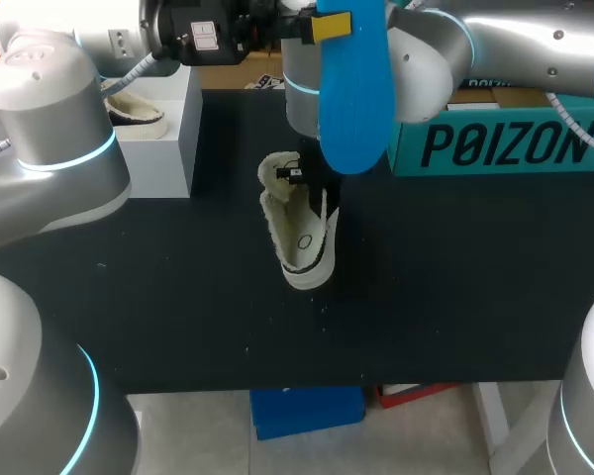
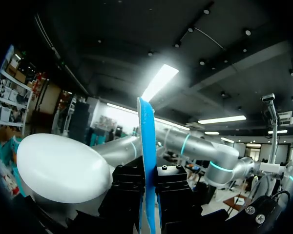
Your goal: Take the shoe out of the shoebox, open the shoe tongue, remove and reinsert the insole, then place the shoe into the shoebox
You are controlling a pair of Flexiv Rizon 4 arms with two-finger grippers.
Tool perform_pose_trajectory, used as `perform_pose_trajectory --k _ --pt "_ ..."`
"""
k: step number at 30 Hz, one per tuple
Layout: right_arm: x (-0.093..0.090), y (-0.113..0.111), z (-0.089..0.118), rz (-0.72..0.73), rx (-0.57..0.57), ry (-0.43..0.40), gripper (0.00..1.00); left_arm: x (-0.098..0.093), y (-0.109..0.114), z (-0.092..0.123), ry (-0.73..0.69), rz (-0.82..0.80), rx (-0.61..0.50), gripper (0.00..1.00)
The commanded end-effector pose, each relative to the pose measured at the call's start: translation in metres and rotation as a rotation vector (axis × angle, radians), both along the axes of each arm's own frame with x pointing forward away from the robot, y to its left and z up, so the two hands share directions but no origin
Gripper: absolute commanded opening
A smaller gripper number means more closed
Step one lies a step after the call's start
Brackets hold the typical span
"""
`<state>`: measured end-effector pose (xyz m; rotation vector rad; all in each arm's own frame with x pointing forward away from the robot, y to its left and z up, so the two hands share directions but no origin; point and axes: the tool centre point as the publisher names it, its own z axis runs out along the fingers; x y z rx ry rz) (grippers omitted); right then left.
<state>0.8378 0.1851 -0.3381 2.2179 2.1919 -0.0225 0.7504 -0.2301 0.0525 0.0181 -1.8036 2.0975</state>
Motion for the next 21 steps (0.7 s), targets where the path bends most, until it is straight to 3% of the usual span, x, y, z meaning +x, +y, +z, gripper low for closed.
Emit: perform_pose_trajectory --k 1,13,21 --pt "0.000 0.015 -0.020 0.028 -0.186 -0.023 0.00 -0.002 -0.009 0.003 -0.004 -0.003 0.000 0.00" --pt "-0.003 0.013 -0.056 -0.008 -0.227 0.013 0.00 -0.002 -0.009 0.003 -0.004 -0.003 0.000 0.00" --pt "0.005 0.002 -0.061 -0.089 -0.222 0.016 0.00 -0.002 -0.009 0.003 -0.004 -0.003 0.000 0.00"
